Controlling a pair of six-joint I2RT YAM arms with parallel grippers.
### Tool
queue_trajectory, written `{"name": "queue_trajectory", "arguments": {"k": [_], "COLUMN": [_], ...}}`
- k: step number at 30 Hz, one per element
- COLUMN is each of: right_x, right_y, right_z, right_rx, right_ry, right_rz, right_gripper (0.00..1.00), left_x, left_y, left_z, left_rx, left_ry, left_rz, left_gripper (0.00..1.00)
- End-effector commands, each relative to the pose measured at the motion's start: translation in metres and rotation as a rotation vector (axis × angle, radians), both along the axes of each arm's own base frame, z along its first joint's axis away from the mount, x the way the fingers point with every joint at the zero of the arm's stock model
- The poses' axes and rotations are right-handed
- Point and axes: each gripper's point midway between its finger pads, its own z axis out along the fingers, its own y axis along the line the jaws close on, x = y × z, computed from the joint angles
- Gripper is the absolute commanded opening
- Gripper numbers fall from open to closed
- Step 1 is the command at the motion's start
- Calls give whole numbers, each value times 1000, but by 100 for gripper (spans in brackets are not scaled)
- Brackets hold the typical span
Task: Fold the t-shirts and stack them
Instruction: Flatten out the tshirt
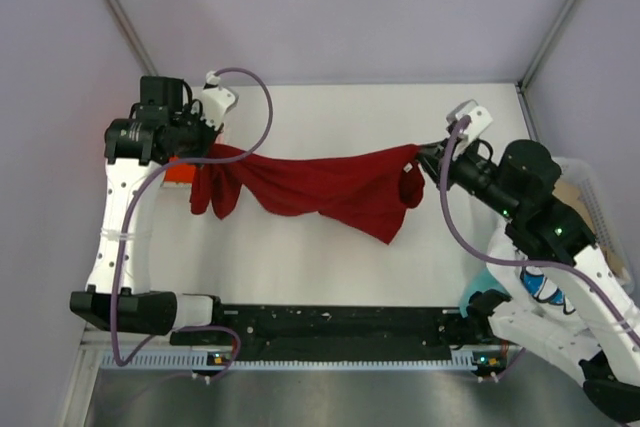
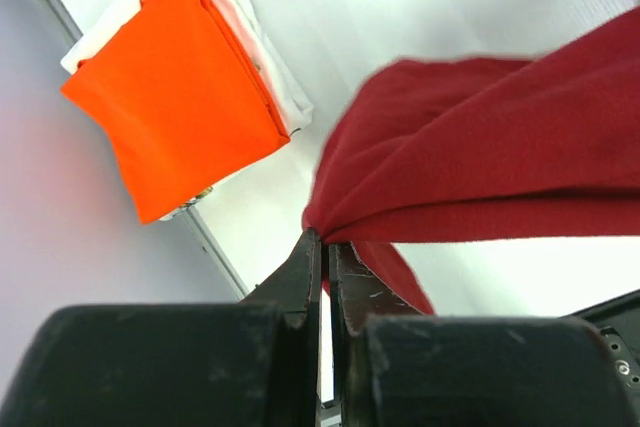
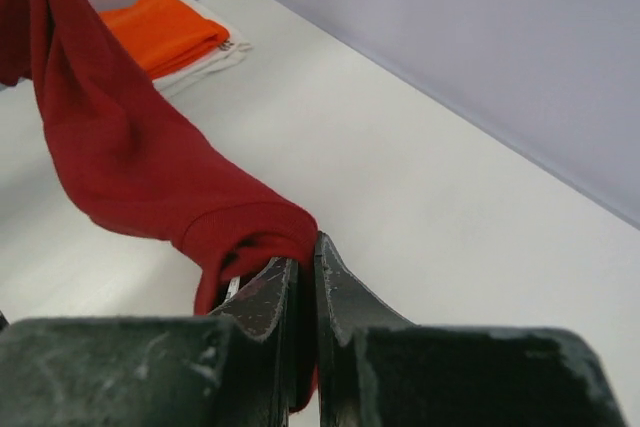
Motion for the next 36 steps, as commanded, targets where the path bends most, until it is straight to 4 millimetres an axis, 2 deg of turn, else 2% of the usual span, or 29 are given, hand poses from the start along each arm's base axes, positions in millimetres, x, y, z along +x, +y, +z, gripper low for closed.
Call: {"name": "queue_trajectory", "arguments": {"k": [1, 4, 7, 10, 11, 12, 13, 14, 15, 16, 17, 18, 20, 22, 24, 27, 29, 30, 31, 33, 36], "right_x": [9, 48, 101, 162, 183, 208, 226, 242, 256, 268, 280, 283, 283, 269, 249, 213, 191, 181, 172, 160, 161], "right_y": [-6, -17, -51, -92, -96, -104, -107, -104, -102, -103, -106, -114, -123, -128, -135, -143, -143, -142, -142, -147, -142], "right_z": [-6, -38, -44, -32, -35, -50, -61, -75, -89, -105, -120, -132, -153, -165, -176, -193, -209, -218, -229, -252, -273], "right_rx": [-15, -61, -19, 67, 71, 50, 35, 16, 4, -20, -41, -73, -121, -148, -170, -190, -187, -180, -191, -213, -226], "right_ry": [-3, 99, 172, 173, 182, 212, 236, 276, 319, 371, 421, 474, 560, 601, 631, 682, 735, 765, 792, 834, 882], "right_rz": [-32, -133, -311, -511, -541, -596, -629, -635, -647, -673, -715, -765, -840, -865, -890, -913, -906, -905, -905, -935, -910], "right_gripper": [0, 0, 0, 0, 0, 0, 0, 1, 12, 29, 45, 56, 68, 73, 76, 76, 75, 74, 74, 72, 69], "left_x": [-8, 7, 27, 66, 82, 96, 113, 128, 149, 167, 184, 200, 212, 206, 185, 134, 89, 68, 49, 24, 11], "left_y": [-13, -29, -40, -40, -40, -41, -41, -40, -37, -26, -18, -4, 6, 1, -13, -45, -64, -73, -76, -75, -62], "left_z": [1, -18, -28, -34, -36, -46, -55, -65, -76, -84, -98, -103, -110, -110, -112, -120, -140, -143, -157, -182, -215], "left_rx": [-43, -89, -102, -80, -67, -59, -49, -36, -13, 30, 64, 112, 148, 121, 68, 8, -3, 12, 38, 97, 187], "left_ry": [24, 41, 50, 1, -22, -21, -27, -32, -42, -55, -45, -44, -6, 25, 47, 90, 157, 171, 209, 262, 319], "left_rz": [-85, -148, -194, -187, -183, -187, -188, -176, -142, -80, -33, 57, 138, 131, 54, -169, -324, -393, -443, -491, -465], "left_gripper": [0, 0, 0, 0, 0, 0, 1, 16, 33, 51, 59, 64, 66, 66, 66, 61, 58, 58, 58, 60, 63]}}
